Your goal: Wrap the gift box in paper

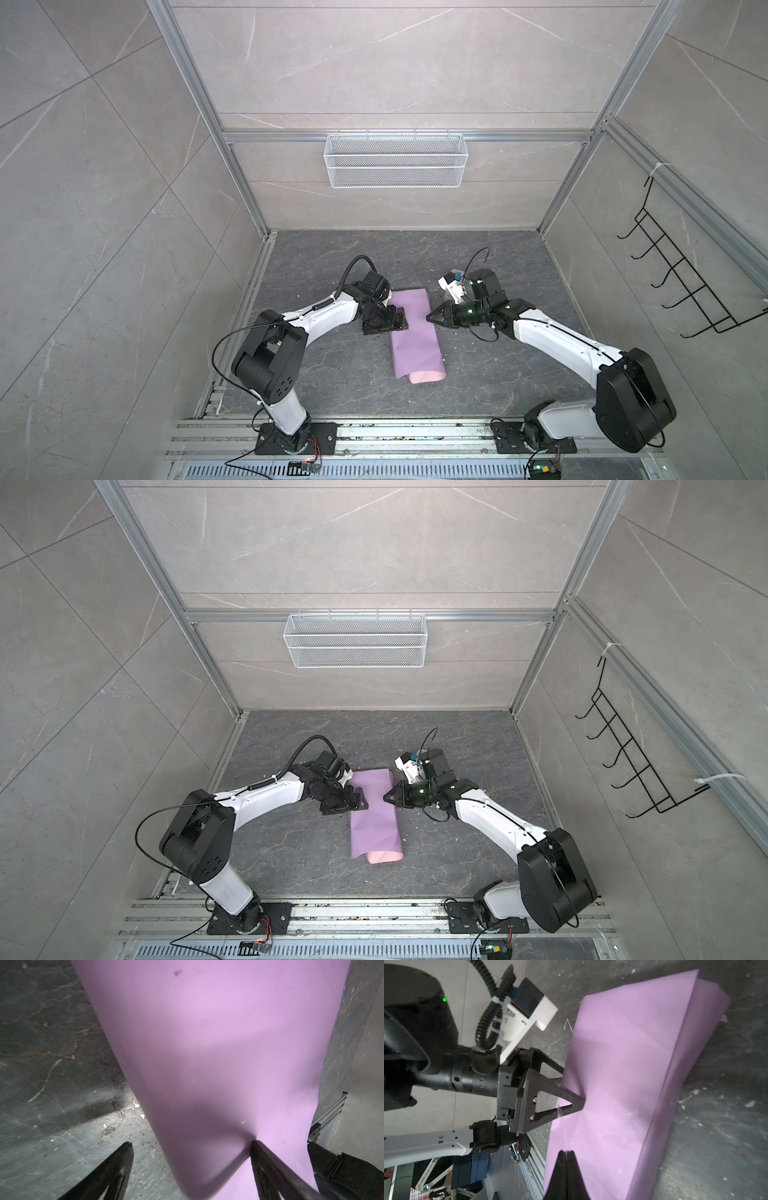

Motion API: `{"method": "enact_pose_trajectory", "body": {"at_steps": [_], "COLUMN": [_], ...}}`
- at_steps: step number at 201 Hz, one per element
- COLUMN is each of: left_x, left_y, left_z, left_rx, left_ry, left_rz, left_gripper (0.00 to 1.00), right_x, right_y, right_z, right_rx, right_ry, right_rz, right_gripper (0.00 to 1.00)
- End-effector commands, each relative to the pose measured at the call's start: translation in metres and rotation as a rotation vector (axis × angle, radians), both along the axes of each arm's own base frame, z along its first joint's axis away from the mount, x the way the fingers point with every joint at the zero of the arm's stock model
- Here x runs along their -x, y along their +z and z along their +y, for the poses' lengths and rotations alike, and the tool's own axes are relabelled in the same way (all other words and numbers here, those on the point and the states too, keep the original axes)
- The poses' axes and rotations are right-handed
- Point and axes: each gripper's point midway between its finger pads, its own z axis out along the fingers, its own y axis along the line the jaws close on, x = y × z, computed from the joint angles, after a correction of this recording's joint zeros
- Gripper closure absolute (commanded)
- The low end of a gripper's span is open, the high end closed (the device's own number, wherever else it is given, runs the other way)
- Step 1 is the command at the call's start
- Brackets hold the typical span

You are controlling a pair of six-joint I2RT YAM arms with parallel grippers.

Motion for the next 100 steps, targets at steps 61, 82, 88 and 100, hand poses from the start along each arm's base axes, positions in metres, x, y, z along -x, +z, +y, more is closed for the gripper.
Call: {"method": "enact_pose_trajectory", "body": {"at_steps": [61,82,88,100], "left_x": [0.010,0.009,0.009,0.008], "left_y": [-0.039,-0.038,-0.039,-0.038], "left_z": [0.024,0.023,0.023,0.022], "left_rx": [-0.163,-0.162,-0.160,-0.158], "left_ry": [0.002,0.001,0.001,0.001], "left_rz": [0.055,0.053,0.054,0.052], "left_gripper": [0.11,0.11,0.11,0.11], "right_x": [0.039,0.033,0.032,0.029], "right_y": [-0.017,-0.021,-0.022,-0.024], "right_z": [-0.029,-0.032,-0.031,-0.031], "right_rx": [0.303,0.356,0.358,0.376], "right_ry": [0.347,0.385,0.396,0.416], "right_rz": [0.124,0.139,0.146,0.156], "right_gripper": [1.00,1.00,1.00,1.00]}}
